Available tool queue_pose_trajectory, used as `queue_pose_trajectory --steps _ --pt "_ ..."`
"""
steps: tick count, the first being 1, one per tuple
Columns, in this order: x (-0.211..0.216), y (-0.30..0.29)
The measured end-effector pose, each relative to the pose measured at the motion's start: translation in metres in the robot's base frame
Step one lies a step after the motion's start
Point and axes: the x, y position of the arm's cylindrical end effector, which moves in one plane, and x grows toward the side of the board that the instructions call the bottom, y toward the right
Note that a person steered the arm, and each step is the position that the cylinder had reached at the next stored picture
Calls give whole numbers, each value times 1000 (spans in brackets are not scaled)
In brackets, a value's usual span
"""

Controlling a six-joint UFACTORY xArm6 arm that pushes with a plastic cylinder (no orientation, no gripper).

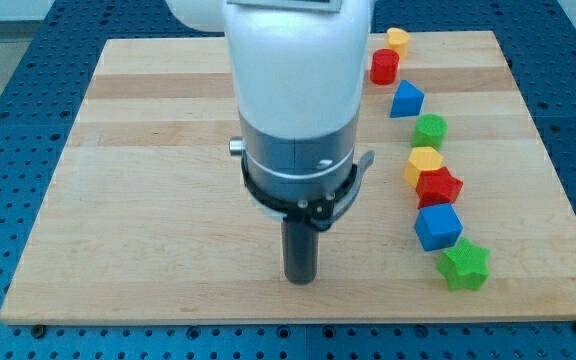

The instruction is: Point your arm to the green star

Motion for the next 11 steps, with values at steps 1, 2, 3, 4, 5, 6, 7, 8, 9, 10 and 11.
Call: queue_pose_trajectory --steps 1,2,3,4,5,6,7,8,9,10,11 --pt "24 19" --pt "26 27" --pt "25 44" --pt "25 52" --pt "25 57" --pt "25 66" --pt "26 75" --pt "26 88" --pt "25 110" --pt "25 115" --pt "25 123"
